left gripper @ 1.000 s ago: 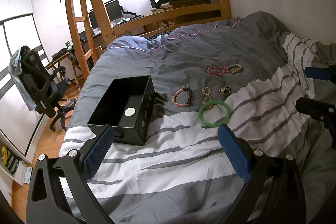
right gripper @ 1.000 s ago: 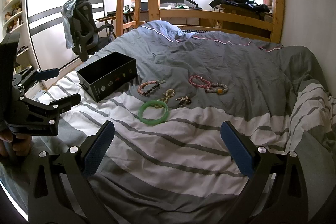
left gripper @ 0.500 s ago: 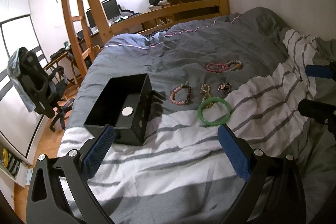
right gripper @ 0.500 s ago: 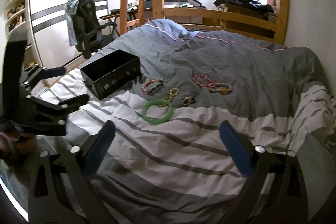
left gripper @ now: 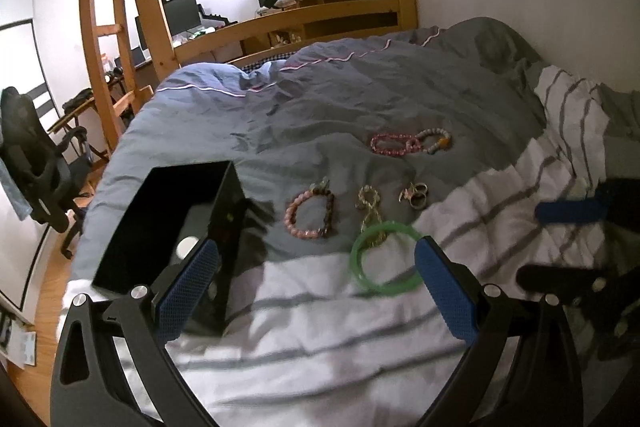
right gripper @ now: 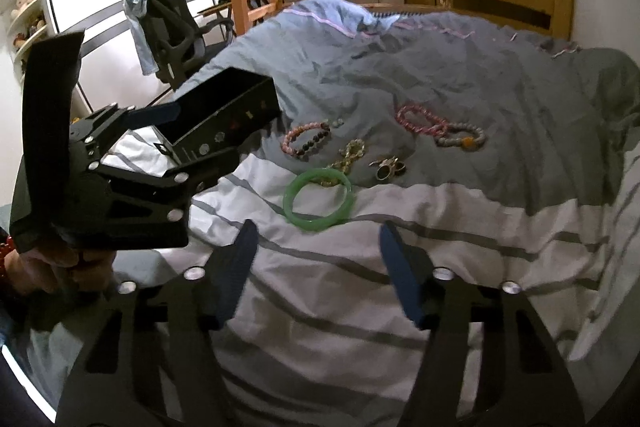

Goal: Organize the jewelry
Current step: 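Grasp the pink-and-brown beaded bracelet with the left tool while the right tool grasps the green jade bangle, then carry the beaded bracelet with the left tool to the black box while the right tool carries the bangle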

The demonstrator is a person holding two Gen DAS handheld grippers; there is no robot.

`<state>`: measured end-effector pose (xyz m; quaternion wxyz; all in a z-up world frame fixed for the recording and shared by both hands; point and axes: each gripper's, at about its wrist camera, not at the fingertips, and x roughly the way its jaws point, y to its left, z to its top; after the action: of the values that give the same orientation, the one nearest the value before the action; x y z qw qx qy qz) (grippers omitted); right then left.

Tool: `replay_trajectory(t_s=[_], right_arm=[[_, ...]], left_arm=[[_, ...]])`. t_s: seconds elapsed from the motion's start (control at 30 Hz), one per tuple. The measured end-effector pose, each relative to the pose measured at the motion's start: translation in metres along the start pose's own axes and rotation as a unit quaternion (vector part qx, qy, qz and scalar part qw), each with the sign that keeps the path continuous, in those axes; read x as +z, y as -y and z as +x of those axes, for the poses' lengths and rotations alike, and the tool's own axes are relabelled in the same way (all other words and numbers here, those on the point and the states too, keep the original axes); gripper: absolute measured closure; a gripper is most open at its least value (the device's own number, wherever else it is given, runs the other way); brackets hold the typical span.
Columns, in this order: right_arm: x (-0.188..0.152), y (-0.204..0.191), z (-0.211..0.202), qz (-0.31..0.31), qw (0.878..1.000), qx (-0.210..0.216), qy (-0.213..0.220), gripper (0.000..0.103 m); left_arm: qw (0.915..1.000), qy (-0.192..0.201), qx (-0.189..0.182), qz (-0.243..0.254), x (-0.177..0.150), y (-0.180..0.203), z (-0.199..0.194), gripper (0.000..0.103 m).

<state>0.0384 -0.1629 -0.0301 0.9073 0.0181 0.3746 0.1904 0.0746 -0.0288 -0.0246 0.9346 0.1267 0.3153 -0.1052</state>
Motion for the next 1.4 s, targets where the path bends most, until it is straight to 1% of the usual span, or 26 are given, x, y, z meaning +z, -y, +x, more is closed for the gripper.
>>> replay_trajectory(t_s=[0.13,0.2,0.3,0.33,0.4,0.47,0.57,0.6,0.63,0.67,0.7,0.73,0.77,0.8,0.87,1.0,1.1,1.13,1.17,1.2,1.23,1.27,1.3,1.33,1.37,1.4], right_arm=[[0.005,0.004,0.027,0.005,1.0,0.003,-0.02,0.053],[0.008,0.005,0.038,0.007,1.0,0.003,-0.027,0.056],[0.014,0.01,0.062,0.015,0.999,0.006,-0.041,0.064],[0.015,0.011,0.067,0.017,0.999,0.007,-0.045,0.064],[0.018,0.015,0.081,0.021,0.998,0.013,-0.054,0.068],[0.021,0.018,0.091,0.024,0.997,0.026,-0.061,0.071],[0.021,0.018,0.108,0.021,0.996,0.033,-0.074,0.079],[0.02,0.018,0.112,0.019,0.996,0.029,-0.081,0.081],[0.018,0.018,0.116,0.018,0.996,0.026,-0.088,0.086],[0.014,0.017,0.12,0.015,0.995,0.024,-0.093,0.09],[0.013,0.017,0.12,0.015,0.995,0.025,-0.092,0.091],[0.013,0.018,0.119,0.016,0.996,0.025,-0.088,0.093],[0.014,0.019,0.117,0.018,0.996,0.024,-0.084,0.1],[0.015,0.019,0.115,0.018,0.997,0.021,-0.078,0.102],[0.017,0.023,0.108,0.025,0.998,0.014,-0.062,0.102],[0.023,0.026,0.092,0.044,0.998,0.025,-0.037,0.102],[0.021,0.031,0.1,0.067,0.995,0.029,-0.062,0.099],[0.017,0.033,0.106,0.074,0.994,0.031,-0.075,0.089],[0.016,0.034,0.111,0.074,0.993,0.03,-0.081,0.069],[0.015,0.034,0.115,0.074,0.993,0.031,-0.085,0.062],[0.014,0.034,0.116,0.073,0.993,0.039,-0.083,0.049],[0.015,0.031,0.118,0.069,0.993,0.046,-0.08,0.045],[0.015,0.029,0.119,0.062,0.994,0.045,-0.078,0.043],[0.015,0.023,0.123,0.04,0.996,0.029,-0.08,0.047],[0.013,0.02,0.128,0.022,0.996,0.014,-0.086,0.067],[0.011,0.018,0.133,0.005,0.996,-0.007,-0.092,0.074]], left_arm=[[0.9999,-0.009,-0.005,0.002,0.008,0.004,0.028,0.009],[0.9998,-0.016,-0.009,0.006,0.012,0.006,0.044,0.015],[0.9988,-0.043,-0.024,0.0,0.013,0.006,0.072,0.02],[0.9982,-0.053,-0.027,-0.006,0.012,0.005,0.082,0.022],[0.9969,-0.072,-0.03,-0.01,0.007,0.002,0.1,0.035],[0.9958,-0.083,-0.035,-0.013,0.007,0.0,0.111,0.044],[0.9943,-0.097,-0.039,-0.018,0.012,-0.003,0.125,0.047],[0.9937,-0.102,-0.041,-0.021,0.013,-0.003,0.128,0.055],[0.9924,-0.111,-0.047,-0.025,0.013,-0.004,0.133,0.061],[0.9908,-0.119,-0.056,-0.031,0.011,-0.006,0.135,0.072],[0.9897,-0.125,-0.059,-0.036,0.01,-0.007,0.138,0.081],[0.989,-0.128,-0.061,-0.041,0.008,-0.01,0.14,0.084],[0.9886,-0.128,-0.064,-0.044,0.009,-0.01,0.14,0.086],[0.9883,-0.128,-0.067,-0.048,0.009,-0.012,0.14,0.091],[0.9882,-0.125,-0.072,-0.051,0.011,-0.012,0.136,0.094],[0.9892,-0.114,-0.077,-0.05,0.016,-0.011,0.126,0.094],[0.9902,-0.107,-0.074,-0.051,0.019,-0.012,0.118,0.094],[0.9903,-0.106,-0.073,-0.052,0.02,-0.012,0.118,0.094],[0.9903,-0.106,-0.072,-0.054,0.02,-0.013,0.118,0.094],[0.9903,-0.106,-0.071,-0.055,0.021,-0.013,0.118,0.094],[0.9902,-0.106,-0.072,-0.055,0.021,-0.014,0.118,0.094],[0.9901,-0.107,-0.072,-0.055,0.021,-0.014,0.119,0.094],[0.99,-0.108,-0.071,-0.056,0.02,-0.013,0.119,0.094],[0.99,-0.11,-0.071,-0.055,0.021,-0.013,0.12,0.094],[0.9901,-0.109,-0.069,-0.054,0.02,-0.012,0.119,0.094],[0.9904,-0.108,-0.068,-0.053,0.021,-0.012,0.119,0.094]])
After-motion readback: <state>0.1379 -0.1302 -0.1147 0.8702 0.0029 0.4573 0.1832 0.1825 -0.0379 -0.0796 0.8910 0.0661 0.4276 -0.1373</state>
